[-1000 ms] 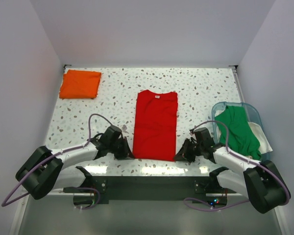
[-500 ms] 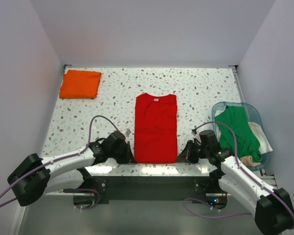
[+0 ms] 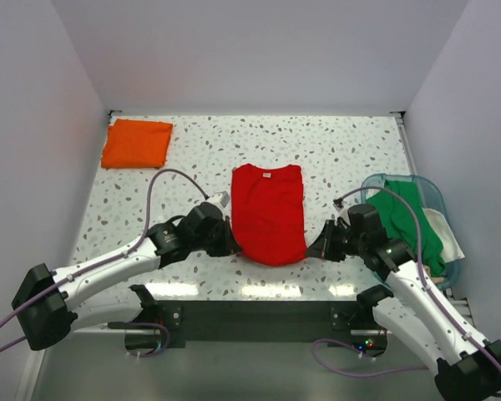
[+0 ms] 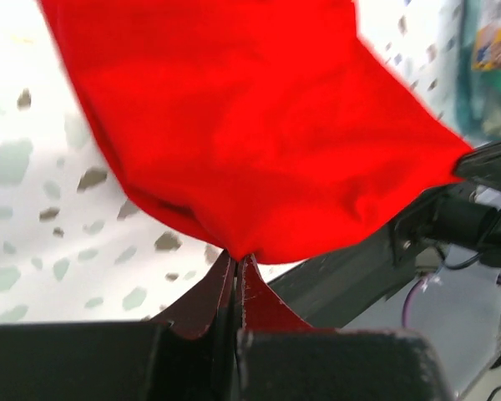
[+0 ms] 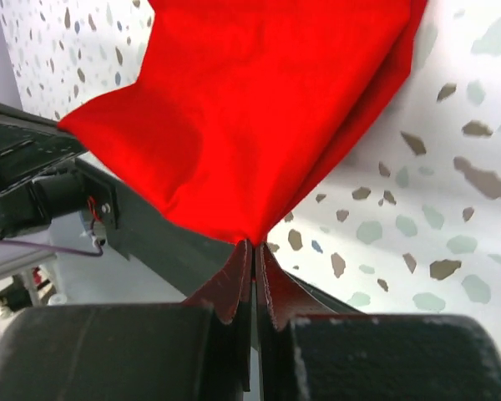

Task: Fold and stack the t-shirts
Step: Fold the tshirt

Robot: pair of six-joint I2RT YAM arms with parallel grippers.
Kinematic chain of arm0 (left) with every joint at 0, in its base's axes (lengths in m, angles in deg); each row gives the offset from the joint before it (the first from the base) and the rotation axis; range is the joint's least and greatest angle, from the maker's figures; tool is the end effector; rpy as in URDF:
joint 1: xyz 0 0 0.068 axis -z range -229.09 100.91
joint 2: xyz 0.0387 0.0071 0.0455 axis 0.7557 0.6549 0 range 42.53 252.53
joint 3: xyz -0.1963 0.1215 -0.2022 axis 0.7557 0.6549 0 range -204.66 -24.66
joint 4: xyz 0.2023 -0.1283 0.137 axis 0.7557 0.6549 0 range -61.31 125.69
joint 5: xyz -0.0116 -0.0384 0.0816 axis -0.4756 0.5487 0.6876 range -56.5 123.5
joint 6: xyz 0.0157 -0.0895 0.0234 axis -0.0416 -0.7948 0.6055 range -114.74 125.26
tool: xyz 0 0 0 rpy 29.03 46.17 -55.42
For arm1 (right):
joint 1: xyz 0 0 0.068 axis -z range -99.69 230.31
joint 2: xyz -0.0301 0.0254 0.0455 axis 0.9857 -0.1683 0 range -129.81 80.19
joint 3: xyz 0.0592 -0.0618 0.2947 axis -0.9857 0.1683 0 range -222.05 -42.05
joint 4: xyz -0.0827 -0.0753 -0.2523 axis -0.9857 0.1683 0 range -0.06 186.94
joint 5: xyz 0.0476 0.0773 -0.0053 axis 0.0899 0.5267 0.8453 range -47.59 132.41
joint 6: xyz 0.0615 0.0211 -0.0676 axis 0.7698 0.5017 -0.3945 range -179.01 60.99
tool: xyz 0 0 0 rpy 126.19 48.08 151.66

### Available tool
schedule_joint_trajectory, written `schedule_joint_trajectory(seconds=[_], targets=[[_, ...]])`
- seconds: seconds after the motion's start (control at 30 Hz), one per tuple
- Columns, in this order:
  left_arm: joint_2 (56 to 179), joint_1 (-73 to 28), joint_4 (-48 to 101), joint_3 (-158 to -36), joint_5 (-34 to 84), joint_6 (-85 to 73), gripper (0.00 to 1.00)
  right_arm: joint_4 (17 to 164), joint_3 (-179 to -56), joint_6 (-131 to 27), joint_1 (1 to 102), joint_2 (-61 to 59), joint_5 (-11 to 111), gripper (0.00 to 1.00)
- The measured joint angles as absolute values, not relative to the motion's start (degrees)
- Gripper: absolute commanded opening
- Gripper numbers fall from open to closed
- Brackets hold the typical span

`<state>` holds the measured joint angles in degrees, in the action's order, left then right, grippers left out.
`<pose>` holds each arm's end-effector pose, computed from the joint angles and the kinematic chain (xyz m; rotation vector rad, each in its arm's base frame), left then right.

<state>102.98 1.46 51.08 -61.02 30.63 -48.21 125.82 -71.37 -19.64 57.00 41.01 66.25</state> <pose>0.1517 -0.1910 0.2072 -0.0399 2.5816 -0.8519 0.1340 0.0951 0.2086 0.1375 2.5185 0.9848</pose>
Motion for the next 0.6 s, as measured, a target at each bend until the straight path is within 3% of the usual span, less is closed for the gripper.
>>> schedule_joint_trajectory(seconds=[0.4,0.6], targets=[[112.4,-8.51,52.13,-75.16,31.33,-41.53,0.0,123.96,-86.93,-21.71,57.2,25.25,56.69,0.0],[122.69,-14.69,52.5,-85.06,28.57,-38.07,0.0,120.57,-96.64,-21.69,60.35,14.19,55.45,0.0]])
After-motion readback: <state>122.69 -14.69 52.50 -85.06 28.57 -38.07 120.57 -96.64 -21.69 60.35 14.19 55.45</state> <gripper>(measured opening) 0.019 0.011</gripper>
